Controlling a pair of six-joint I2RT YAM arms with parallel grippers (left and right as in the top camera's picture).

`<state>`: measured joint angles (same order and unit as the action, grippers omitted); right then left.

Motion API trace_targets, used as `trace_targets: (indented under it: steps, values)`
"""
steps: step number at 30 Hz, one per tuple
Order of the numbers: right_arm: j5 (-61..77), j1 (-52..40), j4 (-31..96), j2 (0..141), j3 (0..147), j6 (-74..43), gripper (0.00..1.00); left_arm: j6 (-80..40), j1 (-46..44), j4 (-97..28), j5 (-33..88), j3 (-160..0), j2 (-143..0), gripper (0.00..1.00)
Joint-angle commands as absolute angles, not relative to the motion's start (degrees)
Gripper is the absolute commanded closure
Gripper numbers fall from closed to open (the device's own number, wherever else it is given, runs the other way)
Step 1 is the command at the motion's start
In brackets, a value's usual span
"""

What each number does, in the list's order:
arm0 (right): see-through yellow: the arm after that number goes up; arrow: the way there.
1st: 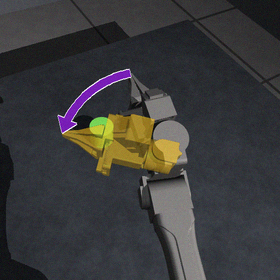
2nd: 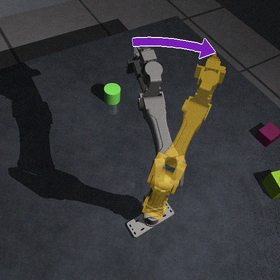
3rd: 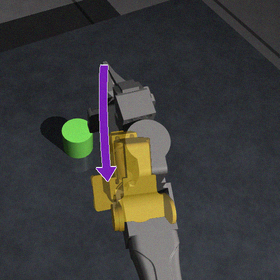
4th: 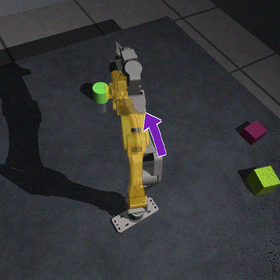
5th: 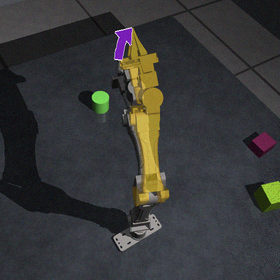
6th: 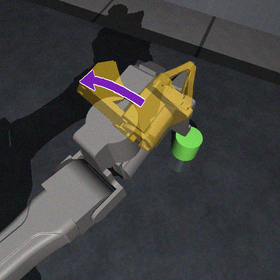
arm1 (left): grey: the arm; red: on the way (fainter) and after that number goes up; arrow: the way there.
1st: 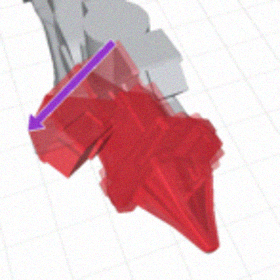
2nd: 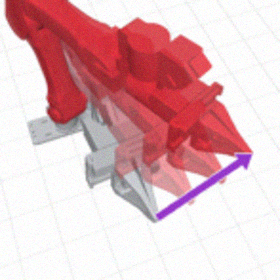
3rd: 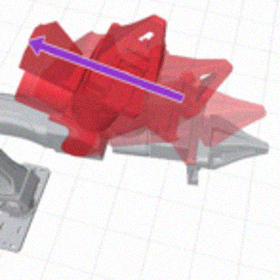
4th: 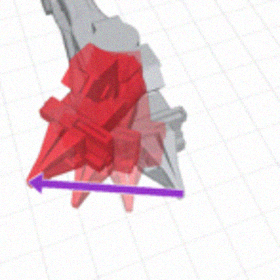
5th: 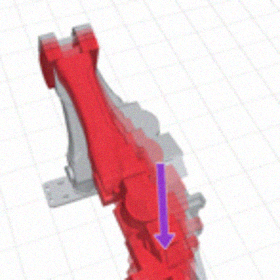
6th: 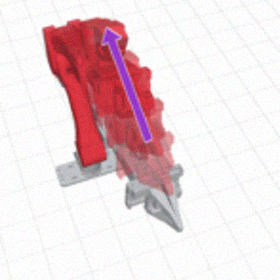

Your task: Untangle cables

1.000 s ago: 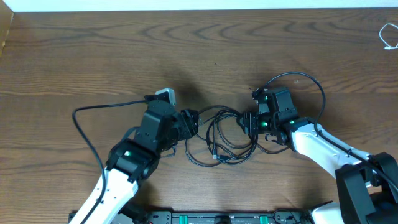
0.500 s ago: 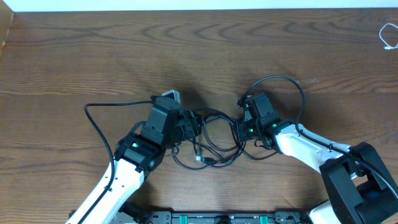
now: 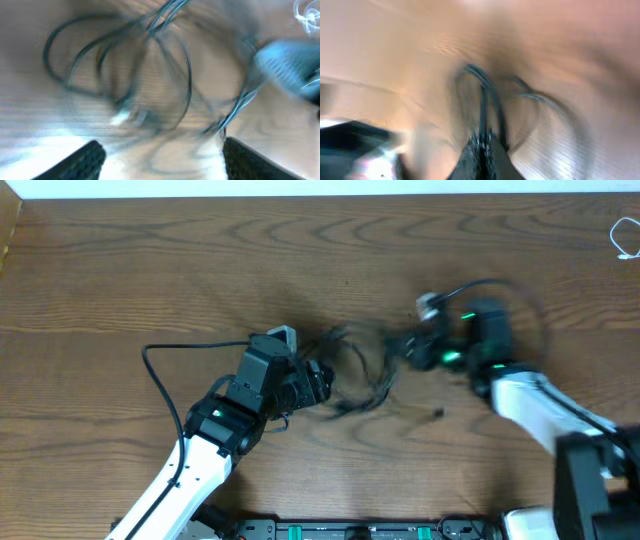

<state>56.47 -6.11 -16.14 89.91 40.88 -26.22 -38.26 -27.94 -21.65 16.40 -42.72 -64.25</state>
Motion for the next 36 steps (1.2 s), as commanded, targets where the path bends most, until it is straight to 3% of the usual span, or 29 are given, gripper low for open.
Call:
trace_targets:
  steps: [1,6,10,19,25,36]
  values:
    - [78.3,-0.7,-20.0,84.4,41.5,-33.8,0.99,-34.1,-27.8,-21.2,22.3,-43.1,-64.3,0.14]
    - [75.8,-1.5,-19.9,82.1,41.5,-36.1,0.99,-27.9,-28.2,-11.5,40.8,-43.1,-64.3,0.11]
    - [73.4,-2.5,-20.0,82.1,41.5,-43.5,0.99,-24.7,-30.3,-7.6,41.7,-43.1,-64.3,0.11]
    - [72.7,-2.3,-20.0,82.1,41.5,-60.4,0.99,-23.4,-44.7,-11.0,8.9,-43.0,-64.3,0.11]
    - [76.5,-2.5,-20.0,82.1,41.5,-63.9,0.99,-29.1,-52.3,-11.0,-16.3,-43.0,-64.5,0.11]
    - [78.9,-2.7,-20.0,82.1,41.5,-66.4,0.99,-30.7,-52.3,3.3,-17.4,-43.0,-75.3,0.20]
